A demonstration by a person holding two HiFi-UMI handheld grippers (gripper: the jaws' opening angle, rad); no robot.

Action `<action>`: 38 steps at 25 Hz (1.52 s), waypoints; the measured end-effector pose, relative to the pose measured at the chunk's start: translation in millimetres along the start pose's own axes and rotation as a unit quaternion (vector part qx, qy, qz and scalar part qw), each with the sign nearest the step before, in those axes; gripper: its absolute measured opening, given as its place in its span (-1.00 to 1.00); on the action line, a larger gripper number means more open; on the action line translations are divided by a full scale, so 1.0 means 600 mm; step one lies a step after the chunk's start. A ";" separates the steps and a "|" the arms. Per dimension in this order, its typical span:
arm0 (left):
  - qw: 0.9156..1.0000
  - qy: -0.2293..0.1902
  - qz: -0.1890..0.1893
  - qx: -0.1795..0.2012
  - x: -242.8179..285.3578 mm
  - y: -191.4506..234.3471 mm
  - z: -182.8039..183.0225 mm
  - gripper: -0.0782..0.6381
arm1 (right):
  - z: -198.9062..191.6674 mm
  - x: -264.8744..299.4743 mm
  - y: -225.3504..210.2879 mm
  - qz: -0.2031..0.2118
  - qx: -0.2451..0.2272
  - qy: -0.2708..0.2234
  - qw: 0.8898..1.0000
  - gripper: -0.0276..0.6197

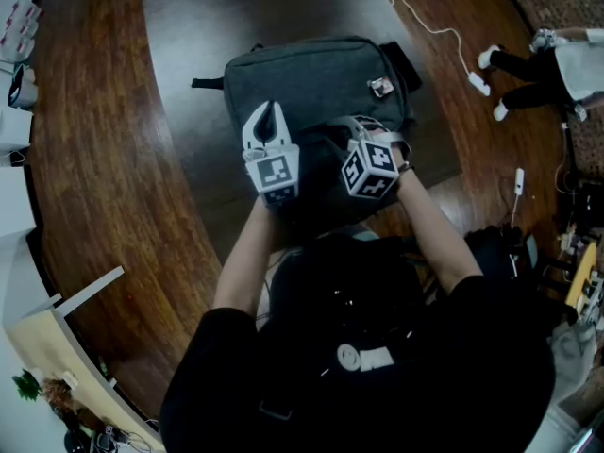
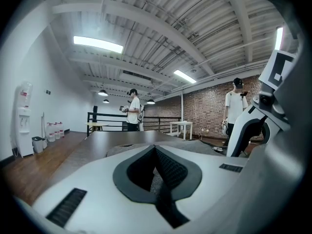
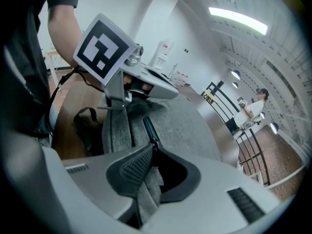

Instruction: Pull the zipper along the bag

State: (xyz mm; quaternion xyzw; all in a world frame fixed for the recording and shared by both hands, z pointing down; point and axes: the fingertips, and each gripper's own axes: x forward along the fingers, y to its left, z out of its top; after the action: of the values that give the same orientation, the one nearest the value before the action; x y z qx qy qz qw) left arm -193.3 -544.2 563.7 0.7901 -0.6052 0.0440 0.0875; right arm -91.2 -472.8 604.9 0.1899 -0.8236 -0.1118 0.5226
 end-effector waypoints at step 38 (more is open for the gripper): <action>0.998 0.031 0.035 0.044 0.009 0.000 -0.012 -0.76 | -0.193 -0.005 -0.067 0.005 0.053 0.030 0.998 -0.77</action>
State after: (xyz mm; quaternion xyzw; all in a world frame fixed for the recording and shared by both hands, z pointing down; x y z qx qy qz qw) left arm -191.5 -547.9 572.0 0.7696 -0.6271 0.0983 0.0698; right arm 22.3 -506.3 636.9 0.2169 -0.8134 -0.0599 0.5364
